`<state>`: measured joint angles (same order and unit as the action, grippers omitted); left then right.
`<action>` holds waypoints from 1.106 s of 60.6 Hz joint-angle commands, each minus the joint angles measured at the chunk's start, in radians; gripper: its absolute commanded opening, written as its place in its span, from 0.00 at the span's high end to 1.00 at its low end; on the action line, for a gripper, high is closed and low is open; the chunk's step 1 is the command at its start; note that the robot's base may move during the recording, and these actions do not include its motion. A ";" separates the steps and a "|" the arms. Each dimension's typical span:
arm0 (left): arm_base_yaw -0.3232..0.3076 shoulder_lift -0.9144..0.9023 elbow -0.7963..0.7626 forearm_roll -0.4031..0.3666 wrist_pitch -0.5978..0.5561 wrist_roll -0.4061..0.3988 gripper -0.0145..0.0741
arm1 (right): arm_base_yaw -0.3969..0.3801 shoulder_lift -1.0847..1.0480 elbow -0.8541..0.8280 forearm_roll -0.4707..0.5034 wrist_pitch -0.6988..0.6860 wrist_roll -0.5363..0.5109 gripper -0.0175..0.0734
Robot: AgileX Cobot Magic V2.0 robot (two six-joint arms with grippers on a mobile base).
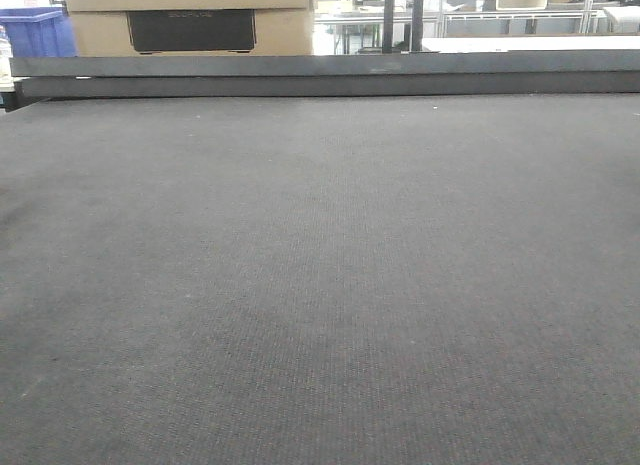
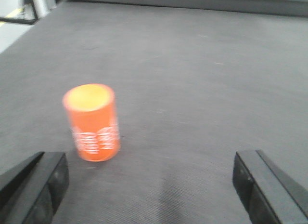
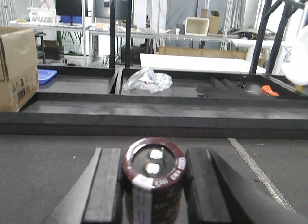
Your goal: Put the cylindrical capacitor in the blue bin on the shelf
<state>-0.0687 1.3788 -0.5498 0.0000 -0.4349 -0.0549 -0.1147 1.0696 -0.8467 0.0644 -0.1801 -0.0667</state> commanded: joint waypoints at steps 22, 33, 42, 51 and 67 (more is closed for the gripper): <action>0.081 0.367 -0.196 -0.024 -0.191 -0.001 0.16 | -0.003 -0.022 0.001 -0.011 -0.003 -0.001 0.95; 0.100 0.488 -0.305 -0.081 -0.196 -0.001 0.16 | -0.003 -0.022 0.001 -0.011 -0.003 -0.001 0.95; 0.105 0.564 -0.382 -0.081 -0.203 -0.001 0.16 | -0.003 -0.022 0.001 -0.011 -0.003 -0.001 0.95; 0.105 0.618 -0.432 -0.081 -0.203 -0.001 0.16 | -0.003 -0.022 0.001 -0.011 -0.003 -0.001 0.95; 0.105 0.646 -0.476 -0.081 -0.201 -0.001 0.28 | -0.003 -0.022 0.001 -0.011 -0.001 -0.001 0.95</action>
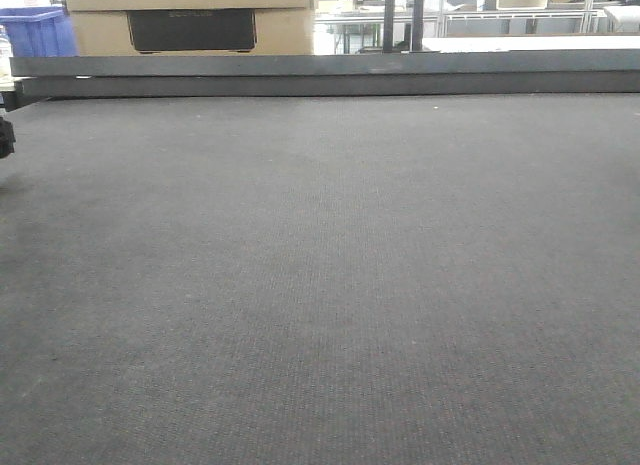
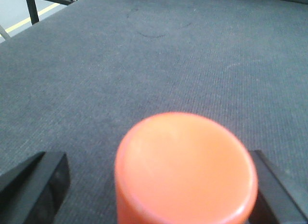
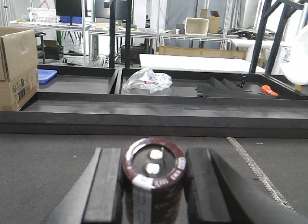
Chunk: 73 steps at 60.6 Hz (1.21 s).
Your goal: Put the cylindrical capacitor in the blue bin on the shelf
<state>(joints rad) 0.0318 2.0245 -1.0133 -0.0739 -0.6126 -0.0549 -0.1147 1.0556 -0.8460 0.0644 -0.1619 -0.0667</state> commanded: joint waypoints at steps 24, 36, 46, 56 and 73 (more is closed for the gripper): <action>0.004 -0.141 -0.019 -0.001 0.250 -0.001 0.96 | -0.003 -0.008 -0.002 -0.011 0.144 -0.001 0.95; -0.005 -0.345 -0.019 0.082 0.466 -0.001 0.96 | 0.006 -0.008 -0.038 -0.011 0.333 -0.001 0.95; -0.049 -0.528 -0.019 0.128 0.678 -0.001 0.96 | 0.063 -0.008 -0.066 -0.011 0.453 -0.001 0.95; -0.137 -0.688 -0.019 0.133 0.854 -0.001 0.96 | 0.139 -0.008 -0.070 -0.011 0.529 -0.001 0.95; -0.249 -0.938 -0.019 0.133 1.123 -0.001 0.96 | 0.175 -0.089 -0.070 0.048 0.660 -0.001 0.95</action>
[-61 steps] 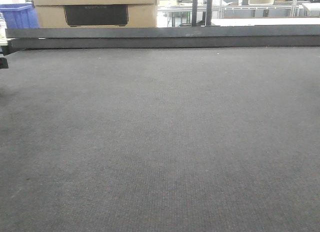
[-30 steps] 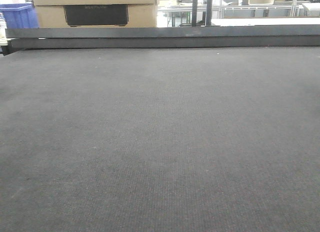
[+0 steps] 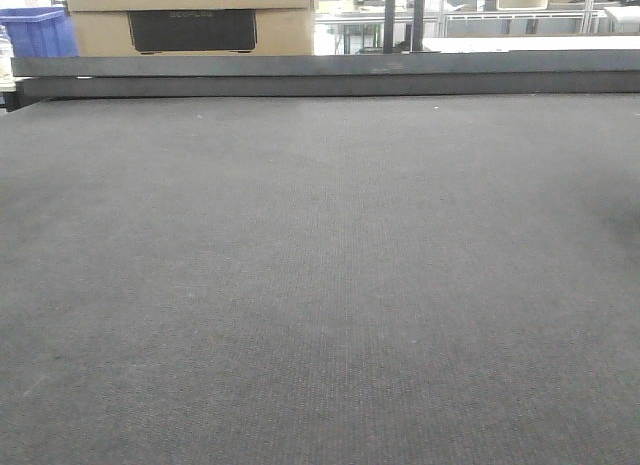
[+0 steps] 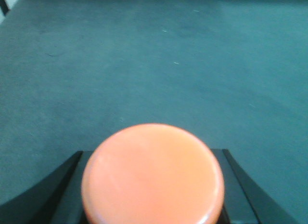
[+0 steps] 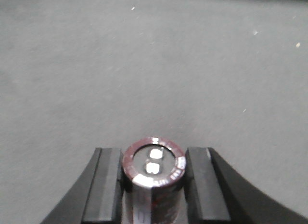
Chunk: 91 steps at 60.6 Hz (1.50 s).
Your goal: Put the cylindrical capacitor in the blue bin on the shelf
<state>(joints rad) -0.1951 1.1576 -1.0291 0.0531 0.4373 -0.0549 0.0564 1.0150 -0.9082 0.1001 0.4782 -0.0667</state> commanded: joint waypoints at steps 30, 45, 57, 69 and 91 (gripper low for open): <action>-0.045 -0.453 0.001 0.030 0.364 0.000 0.96 | 0.004 -0.419 -0.008 0.018 0.172 -0.040 0.95; -0.045 -0.531 0.001 0.032 0.376 0.000 0.96 | 0.004 -0.517 -0.008 0.018 0.196 -0.040 0.95; -0.045 -0.533 0.001 0.032 0.376 0.000 0.96 | 0.004 -0.522 -0.008 0.018 0.192 -0.040 0.95; -0.045 -0.533 0.001 0.032 0.376 0.000 0.96 | 0.004 -0.522 -0.008 0.018 0.192 -0.040 0.95; -0.045 -0.533 0.001 0.032 0.376 0.000 0.96 | 0.004 -0.522 -0.008 0.018 0.192 -0.040 0.95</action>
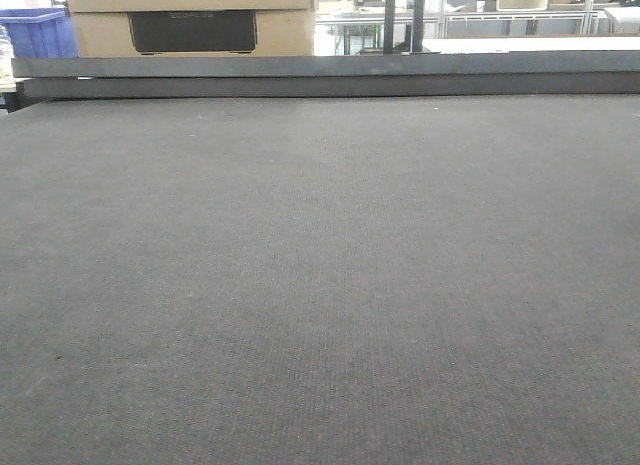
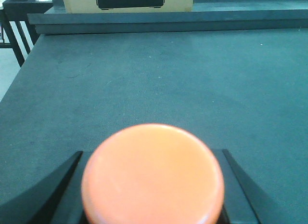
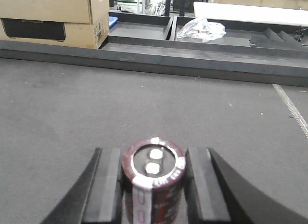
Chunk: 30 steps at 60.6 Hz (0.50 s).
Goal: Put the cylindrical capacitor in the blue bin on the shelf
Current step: 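Hold both objects and drive away from the table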
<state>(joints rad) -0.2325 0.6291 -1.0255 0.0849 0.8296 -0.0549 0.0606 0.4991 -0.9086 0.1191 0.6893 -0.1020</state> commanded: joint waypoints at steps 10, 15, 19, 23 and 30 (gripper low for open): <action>-0.007 -0.004 -0.002 0.001 -0.017 0.000 0.96 | 0.000 -0.006 -0.008 -0.001 -0.020 -0.005 0.95; -0.007 -0.004 -0.002 0.001 -0.017 0.000 0.96 | 0.000 -0.006 -0.008 -0.001 -0.022 -0.005 0.95; -0.007 -0.004 -0.002 0.001 -0.017 0.000 0.96 | 0.000 -0.006 -0.008 -0.001 -0.024 -0.005 0.95; -0.007 -0.004 -0.002 0.001 -0.017 0.000 0.96 | 0.000 -0.006 -0.008 -0.001 -0.024 -0.005 0.95; -0.007 -0.004 -0.002 0.001 -0.017 0.000 0.96 | 0.000 -0.006 -0.008 -0.001 -0.025 -0.005 0.95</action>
<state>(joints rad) -0.2325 0.6291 -1.0255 0.0872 0.8296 -0.0549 0.0606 0.4991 -0.9086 0.1191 0.6893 -0.1038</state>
